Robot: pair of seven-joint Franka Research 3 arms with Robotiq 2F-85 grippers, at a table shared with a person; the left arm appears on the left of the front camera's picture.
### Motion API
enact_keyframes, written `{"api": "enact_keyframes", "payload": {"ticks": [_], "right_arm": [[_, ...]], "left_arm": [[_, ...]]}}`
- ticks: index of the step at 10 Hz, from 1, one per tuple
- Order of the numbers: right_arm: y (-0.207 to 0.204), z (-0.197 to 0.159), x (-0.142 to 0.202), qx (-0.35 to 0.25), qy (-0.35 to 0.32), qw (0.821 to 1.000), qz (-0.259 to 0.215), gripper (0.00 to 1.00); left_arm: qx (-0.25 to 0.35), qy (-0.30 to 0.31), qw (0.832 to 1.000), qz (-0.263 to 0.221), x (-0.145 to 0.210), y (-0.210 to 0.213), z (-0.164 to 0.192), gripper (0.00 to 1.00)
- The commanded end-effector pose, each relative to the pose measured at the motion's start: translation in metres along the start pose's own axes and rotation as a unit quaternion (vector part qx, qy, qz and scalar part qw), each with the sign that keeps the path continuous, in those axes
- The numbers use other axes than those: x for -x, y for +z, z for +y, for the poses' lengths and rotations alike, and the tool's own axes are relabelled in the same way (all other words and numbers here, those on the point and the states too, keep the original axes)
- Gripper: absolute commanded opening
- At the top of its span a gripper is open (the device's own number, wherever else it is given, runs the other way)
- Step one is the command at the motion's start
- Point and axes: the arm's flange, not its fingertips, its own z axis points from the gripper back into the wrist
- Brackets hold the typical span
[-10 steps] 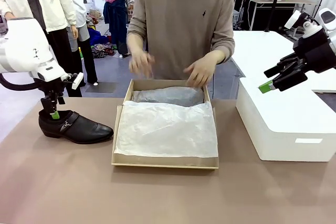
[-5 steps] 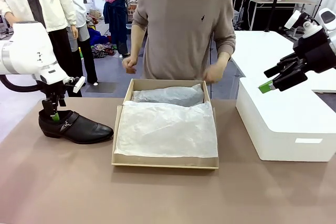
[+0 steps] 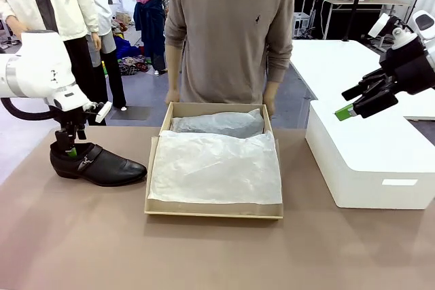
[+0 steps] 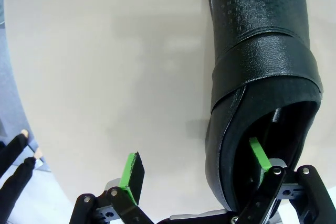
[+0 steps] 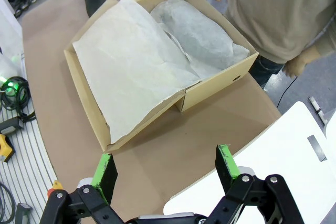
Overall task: Pack the shoes into the box.
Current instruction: Place the other shoe of the Shoes into the Shoes Box.
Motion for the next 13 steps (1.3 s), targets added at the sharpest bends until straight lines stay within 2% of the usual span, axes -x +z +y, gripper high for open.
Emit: {"api": "enact_keyframes", "payload": {"ticks": [1, 4, 5, 9, 10, 13], "right_arm": [[-0.0013, -0.0035, 0.0006, -0.007, 0.010, 1.000, -0.017, 1.00], [-0.0013, -0.0035, 0.0006, -0.007, 0.010, 1.000, -0.017, 1.00], [-0.0013, -0.0035, 0.0006, -0.007, 0.010, 1.000, -0.017, 1.00], [-0.0013, -0.0035, 0.0006, -0.007, 0.010, 1.000, -0.017, 1.00], [-0.0013, -0.0035, 0.0006, -0.007, 0.010, 1.000, -0.017, 1.00], [-0.0013, -0.0035, 0.0006, -0.007, 0.010, 1.000, -0.017, 1.00]], "left_arm": [[0.006, -0.010, 1.000, -0.008, 0.0029, 0.0001, 0.0034, 1.00], [0.017, -0.019, 1.000, -0.013, 0.0017, -0.0030, 0.0040, 1.00], [0.017, -0.019, 1.000, -0.017, 0.0012, -0.0050, 0.0039, 0.86], [0.030, -0.017, 0.999, -0.029, 0.0023, -0.0054, 0.0043, 0.07], [0.034, -0.016, 0.999, -0.036, 0.0025, -0.0059, 0.0043, 0.00], [0.043, -0.015, 0.998, -0.045, 0.0028, -0.0061, 0.0042, 0.00]]}}
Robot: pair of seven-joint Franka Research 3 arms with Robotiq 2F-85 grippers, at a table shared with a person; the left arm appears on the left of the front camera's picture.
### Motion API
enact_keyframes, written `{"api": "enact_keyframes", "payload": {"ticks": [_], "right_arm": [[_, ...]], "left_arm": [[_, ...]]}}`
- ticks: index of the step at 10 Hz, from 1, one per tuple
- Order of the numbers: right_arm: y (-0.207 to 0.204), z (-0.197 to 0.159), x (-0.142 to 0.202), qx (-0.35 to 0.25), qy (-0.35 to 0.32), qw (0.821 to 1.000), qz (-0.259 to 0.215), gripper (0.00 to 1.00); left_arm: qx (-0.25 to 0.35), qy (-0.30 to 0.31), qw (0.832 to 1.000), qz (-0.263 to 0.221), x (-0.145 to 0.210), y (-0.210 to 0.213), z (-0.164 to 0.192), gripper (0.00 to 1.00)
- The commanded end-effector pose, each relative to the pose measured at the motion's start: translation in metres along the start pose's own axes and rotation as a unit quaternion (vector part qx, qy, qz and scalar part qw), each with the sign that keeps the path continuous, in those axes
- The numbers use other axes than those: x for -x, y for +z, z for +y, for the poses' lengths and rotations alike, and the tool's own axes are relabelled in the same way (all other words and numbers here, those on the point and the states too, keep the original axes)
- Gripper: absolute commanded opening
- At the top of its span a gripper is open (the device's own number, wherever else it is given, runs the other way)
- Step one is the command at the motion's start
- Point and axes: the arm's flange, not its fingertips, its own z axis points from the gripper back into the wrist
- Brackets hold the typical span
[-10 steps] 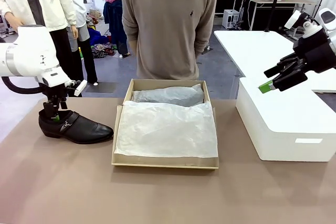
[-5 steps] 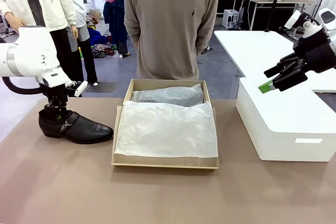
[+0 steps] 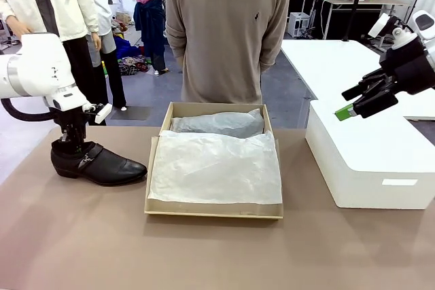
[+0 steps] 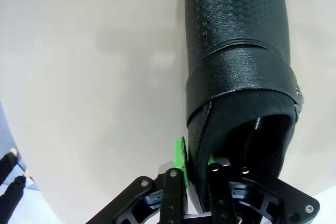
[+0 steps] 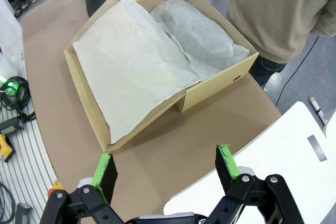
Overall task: Pack the shoes into the box.
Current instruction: Place the other shoe of the Shoes into the Shoes Box.
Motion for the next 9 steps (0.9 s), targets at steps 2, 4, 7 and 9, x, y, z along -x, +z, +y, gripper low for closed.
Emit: {"api": "enact_keyframes", "payload": {"ticks": [2, 4, 7, 9], "right_arm": [[-0.001, -0.004, 0.001, -0.007, 0.010, 1.000, -0.017, 1.00], [-0.001, -0.004, 0.001, -0.007, 0.010, 1.000, -0.017, 1.00], [-0.001, -0.004, 0.001, -0.007, 0.010, 1.000, -0.017, 1.00], [-0.001, -0.004, 0.001, -0.007, 0.010, 1.000, -0.017, 1.00]], "left_arm": [[-0.002, -0.006, 1.000, -0.009, 0.003, 0.002, 0.004, 0.00], [-0.011, -0.004, 1.000, 0.004, 0.006, 0.010, -0.001, 0.00], [-0.023, 0.008, 1.000, 0.005, 0.010, 0.032, -0.006, 0.00], [-0.024, 0.053, 0.998, -0.007, 0.013, 0.071, -0.003, 0.00]]}}
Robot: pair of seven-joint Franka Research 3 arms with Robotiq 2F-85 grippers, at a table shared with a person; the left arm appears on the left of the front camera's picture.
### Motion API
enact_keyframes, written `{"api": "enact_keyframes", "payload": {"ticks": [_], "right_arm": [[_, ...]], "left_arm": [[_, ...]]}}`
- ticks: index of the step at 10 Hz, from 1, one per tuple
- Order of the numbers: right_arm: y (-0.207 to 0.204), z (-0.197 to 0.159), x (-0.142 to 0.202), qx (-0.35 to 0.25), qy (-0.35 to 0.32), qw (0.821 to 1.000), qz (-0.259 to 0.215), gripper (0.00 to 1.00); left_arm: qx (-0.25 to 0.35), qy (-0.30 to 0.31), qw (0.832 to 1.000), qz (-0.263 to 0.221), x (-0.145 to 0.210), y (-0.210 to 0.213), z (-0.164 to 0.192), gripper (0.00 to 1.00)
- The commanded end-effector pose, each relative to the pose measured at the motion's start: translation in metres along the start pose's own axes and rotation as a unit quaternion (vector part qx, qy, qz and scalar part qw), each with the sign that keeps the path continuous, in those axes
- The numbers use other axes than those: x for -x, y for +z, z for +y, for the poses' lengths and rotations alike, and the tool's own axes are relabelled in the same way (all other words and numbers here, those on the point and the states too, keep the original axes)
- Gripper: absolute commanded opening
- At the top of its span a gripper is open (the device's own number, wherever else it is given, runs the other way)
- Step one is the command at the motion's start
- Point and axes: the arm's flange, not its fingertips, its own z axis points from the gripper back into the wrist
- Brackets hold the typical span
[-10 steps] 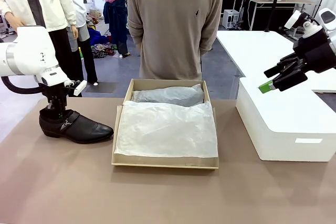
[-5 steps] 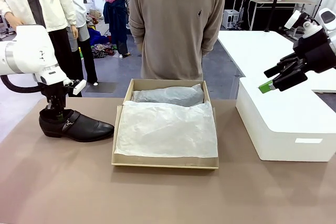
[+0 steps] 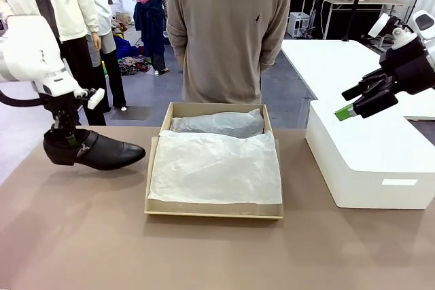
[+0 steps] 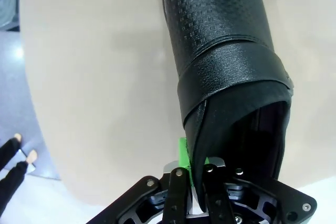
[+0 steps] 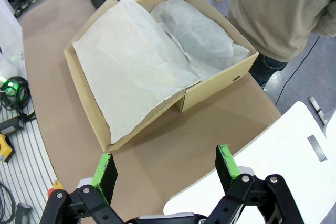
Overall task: Pack the shoes into the box.
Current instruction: Place the other shoe of the Shoes into the Shoes Box.
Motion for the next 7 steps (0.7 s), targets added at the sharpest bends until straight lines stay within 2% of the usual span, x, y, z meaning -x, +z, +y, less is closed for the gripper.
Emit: {"api": "enact_keyframes", "payload": {"ticks": [1, 3, 7], "right_arm": [[-0.001, -0.004, 0.001, -0.007, 0.010, 1.000, -0.017, 1.00], [-0.001, -0.004, 0.001, -0.007, 0.010, 1.000, -0.017, 1.00], [-0.001, -0.004, 0.001, -0.007, 0.010, 1.000, -0.017, 1.00]], "left_arm": [[-0.007, 0.036, 0.999, -0.002, 0.001, 0.039, 0.005, 0.00], [0.000, 0.069, 0.998, -0.004, -0.004, 0.070, 0.014, 0.00], [0.001, 0.213, 0.977, -0.030, -0.023, 0.115, -0.001, 0.00]]}}
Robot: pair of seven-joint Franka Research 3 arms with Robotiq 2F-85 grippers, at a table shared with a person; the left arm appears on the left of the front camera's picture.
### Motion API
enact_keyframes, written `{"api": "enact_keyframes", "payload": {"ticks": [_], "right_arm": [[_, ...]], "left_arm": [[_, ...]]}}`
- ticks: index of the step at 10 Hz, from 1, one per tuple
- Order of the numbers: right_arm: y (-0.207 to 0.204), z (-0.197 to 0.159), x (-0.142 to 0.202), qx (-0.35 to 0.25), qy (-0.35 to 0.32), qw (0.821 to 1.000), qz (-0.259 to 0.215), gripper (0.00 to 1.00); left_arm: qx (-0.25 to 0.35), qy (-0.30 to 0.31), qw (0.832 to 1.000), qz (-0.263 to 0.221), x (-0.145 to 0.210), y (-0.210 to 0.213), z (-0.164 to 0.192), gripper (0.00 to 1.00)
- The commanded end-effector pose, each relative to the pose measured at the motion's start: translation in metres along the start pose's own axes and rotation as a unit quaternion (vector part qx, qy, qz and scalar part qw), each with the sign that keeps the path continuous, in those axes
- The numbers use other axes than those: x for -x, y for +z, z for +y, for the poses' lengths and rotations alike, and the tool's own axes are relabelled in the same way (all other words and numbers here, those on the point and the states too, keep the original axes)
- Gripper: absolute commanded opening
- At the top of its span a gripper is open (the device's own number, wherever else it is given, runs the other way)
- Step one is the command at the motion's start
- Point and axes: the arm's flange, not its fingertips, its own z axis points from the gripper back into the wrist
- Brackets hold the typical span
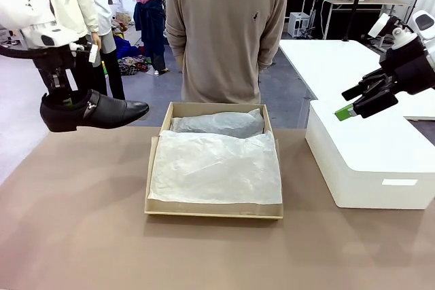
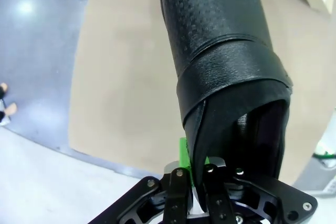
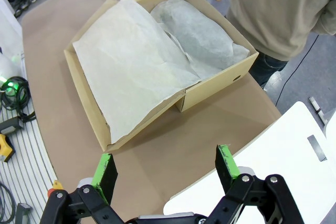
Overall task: Pack the shoes into the box.
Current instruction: Place the other shoe of the Shoes into the Shoes Box.
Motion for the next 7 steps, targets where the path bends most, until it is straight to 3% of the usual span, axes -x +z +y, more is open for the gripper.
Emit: {"api": "enact_keyframes", "payload": {"ticks": [1, 3, 4, 7], "right_arm": [[-0.001, -0.004, 0.001, -0.007, 0.010, 1.000, -0.017, 1.00], [-0.001, -0.004, 0.001, -0.007, 0.010, 1.000, -0.017, 1.00], [-0.001, -0.004, 0.001, -0.007, 0.010, 1.000, -0.017, 1.00], [-0.001, -0.004, 0.001, -0.007, 0.010, 1.000, -0.017, 1.00]], "left_arm": [[0.001, 0.079, 0.997, -0.017, -0.001, 0.018, -0.020, 0.00], [0.011, 0.098, 0.995, -0.028, -0.001, 0.031, -0.033, 0.00], [0.016, 0.083, 0.996, -0.008, 0.001, 0.034, -0.037, 0.00], [0.007, 0.084, 0.996, -0.016, -0.003, 0.026, -0.022, 0.00]]}}
